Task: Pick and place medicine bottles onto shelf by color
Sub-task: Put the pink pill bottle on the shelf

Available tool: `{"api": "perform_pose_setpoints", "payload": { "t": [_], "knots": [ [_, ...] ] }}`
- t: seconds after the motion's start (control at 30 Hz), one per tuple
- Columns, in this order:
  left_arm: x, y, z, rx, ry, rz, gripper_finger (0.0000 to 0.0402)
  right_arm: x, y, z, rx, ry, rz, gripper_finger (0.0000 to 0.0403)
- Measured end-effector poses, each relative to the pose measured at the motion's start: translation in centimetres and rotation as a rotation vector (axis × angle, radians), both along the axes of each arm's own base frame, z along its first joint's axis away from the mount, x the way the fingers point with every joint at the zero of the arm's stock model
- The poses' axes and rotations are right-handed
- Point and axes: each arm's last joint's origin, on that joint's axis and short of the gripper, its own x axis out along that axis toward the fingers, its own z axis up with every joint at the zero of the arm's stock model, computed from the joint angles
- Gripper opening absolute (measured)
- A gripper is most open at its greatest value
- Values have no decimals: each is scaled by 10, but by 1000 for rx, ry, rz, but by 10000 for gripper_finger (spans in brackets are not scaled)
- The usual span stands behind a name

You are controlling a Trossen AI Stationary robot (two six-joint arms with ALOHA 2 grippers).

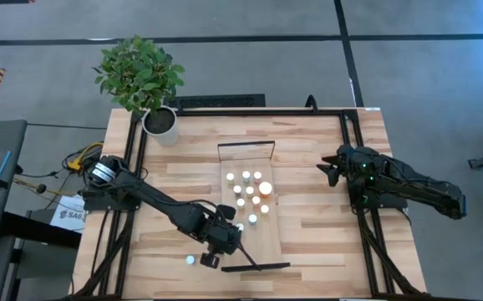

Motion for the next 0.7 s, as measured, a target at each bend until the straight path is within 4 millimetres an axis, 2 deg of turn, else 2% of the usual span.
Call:
{"api": "perform_pose_setpoints", "payload": {
  "t": [0.23, 0.7],
  "knots": [
    [2, 8, -8, 49, 3, -113, 116, 0, 0, 0, 0, 0, 0, 234],
    [8, 20, -8, 56, -1, -133, 116, 0, 0, 0, 0, 0, 0, 234]
  ]
}}
